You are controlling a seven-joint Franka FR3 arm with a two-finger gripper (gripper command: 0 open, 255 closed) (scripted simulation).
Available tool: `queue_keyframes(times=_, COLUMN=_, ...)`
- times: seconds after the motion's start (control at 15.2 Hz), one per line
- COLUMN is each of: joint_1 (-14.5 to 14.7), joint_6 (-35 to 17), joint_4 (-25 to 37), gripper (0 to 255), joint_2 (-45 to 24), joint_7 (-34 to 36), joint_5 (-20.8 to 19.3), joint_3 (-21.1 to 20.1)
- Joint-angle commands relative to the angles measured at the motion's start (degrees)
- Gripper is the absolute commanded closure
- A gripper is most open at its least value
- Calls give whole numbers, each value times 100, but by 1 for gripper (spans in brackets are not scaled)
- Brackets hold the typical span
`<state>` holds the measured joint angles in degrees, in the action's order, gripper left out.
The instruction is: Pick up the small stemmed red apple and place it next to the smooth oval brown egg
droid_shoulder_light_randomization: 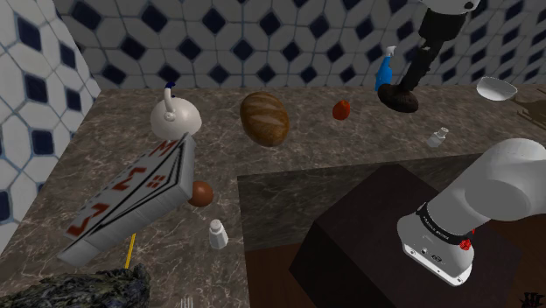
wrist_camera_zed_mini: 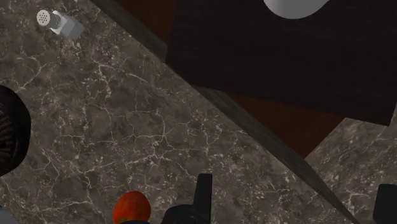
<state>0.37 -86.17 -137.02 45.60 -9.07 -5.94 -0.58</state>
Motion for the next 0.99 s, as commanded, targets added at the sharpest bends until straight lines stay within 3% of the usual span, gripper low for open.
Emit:
queue_keyframes(times=0.0, joint_1=0, joint_6=0, joint_4=0, gripper=0, joint_2=0, joint_7=0, joint_5=0, joint_3=0)
queue_keyframes(times=0.46, joint_1=-240, joint_6=-1339, joint_4=-250, gripper=0, joint_2=-945, joint_7=-165, joint_5=-147, joint_3=530)
queue_keyframes(times=0.92, joint_1=-406, joint_6=-2587, joint_4=-117, gripper=0, joint_2=-2200, joint_7=-400, joint_5=-105, joint_3=1046)
